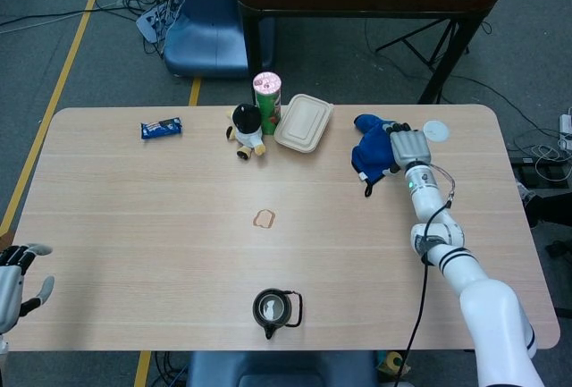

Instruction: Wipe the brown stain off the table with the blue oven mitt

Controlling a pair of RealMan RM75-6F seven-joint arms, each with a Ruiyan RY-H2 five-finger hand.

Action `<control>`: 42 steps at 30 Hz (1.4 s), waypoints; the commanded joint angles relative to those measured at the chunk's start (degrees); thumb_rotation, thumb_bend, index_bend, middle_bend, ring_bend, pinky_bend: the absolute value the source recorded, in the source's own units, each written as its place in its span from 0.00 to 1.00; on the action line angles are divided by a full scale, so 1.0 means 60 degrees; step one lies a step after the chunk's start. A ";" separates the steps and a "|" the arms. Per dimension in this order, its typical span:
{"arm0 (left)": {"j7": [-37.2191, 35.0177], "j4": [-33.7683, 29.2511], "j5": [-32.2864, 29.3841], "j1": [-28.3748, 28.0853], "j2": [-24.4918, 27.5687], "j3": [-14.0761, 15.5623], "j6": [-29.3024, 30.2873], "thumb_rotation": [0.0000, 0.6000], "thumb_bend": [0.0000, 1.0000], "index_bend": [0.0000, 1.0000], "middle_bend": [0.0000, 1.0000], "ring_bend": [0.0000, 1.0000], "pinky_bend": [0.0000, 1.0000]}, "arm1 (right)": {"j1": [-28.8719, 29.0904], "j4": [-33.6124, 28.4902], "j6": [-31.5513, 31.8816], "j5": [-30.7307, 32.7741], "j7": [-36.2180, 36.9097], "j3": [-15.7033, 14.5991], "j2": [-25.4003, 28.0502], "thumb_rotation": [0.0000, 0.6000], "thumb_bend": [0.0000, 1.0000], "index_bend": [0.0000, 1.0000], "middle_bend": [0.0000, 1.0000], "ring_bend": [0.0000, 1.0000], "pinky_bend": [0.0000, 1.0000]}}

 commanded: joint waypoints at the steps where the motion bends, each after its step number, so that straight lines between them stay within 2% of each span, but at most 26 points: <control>1: -0.0024 0.0023 -0.0055 0.0022 0.0007 -0.0012 0.0001 1.00 0.30 0.35 0.32 0.26 0.26 | 0.0250 0.0540 -0.0239 -0.0240 0.0248 -0.0044 -0.0386 1.00 0.17 0.00 0.13 0.10 0.26; 10: -0.0071 0.0102 -0.0160 0.0067 0.0006 -0.0017 -0.0026 1.00 0.30 0.35 0.32 0.26 0.26 | 0.0538 0.1411 -0.0613 -0.0572 0.0649 -0.0042 -0.0930 1.00 0.17 0.00 0.13 0.10 0.25; 14: -0.0082 0.0106 -0.0170 0.0074 0.0010 -0.0018 -0.0034 1.00 0.30 0.35 0.32 0.26 0.26 | 0.0537 0.1585 -0.0704 -0.0698 0.0768 -0.0054 -0.1033 1.00 0.21 0.00 0.15 0.10 0.25; 31: -0.0030 0.0159 -0.0189 0.0072 -0.0046 -0.0013 -0.0087 1.00 0.30 0.35 0.32 0.26 0.26 | 0.0578 0.2041 -0.1278 -0.1031 0.0981 -0.0021 -0.1098 1.00 0.21 0.00 0.16 0.10 0.25; 39: -0.0042 0.0150 -0.0166 0.0115 -0.0036 0.0001 -0.0034 1.00 0.30 0.35 0.32 0.26 0.26 | 0.0584 0.2099 -0.1683 -0.1105 0.0949 -0.0001 -0.1146 1.00 0.21 0.00 0.20 0.10 0.25; 42: -0.0052 0.0145 -0.0140 0.0135 -0.0032 0.0014 -0.0008 1.00 0.30 0.35 0.32 0.26 0.26 | 0.0551 0.2049 -0.1833 -0.1179 0.0948 -0.0042 -0.1129 1.00 0.24 0.00 0.22 0.11 0.25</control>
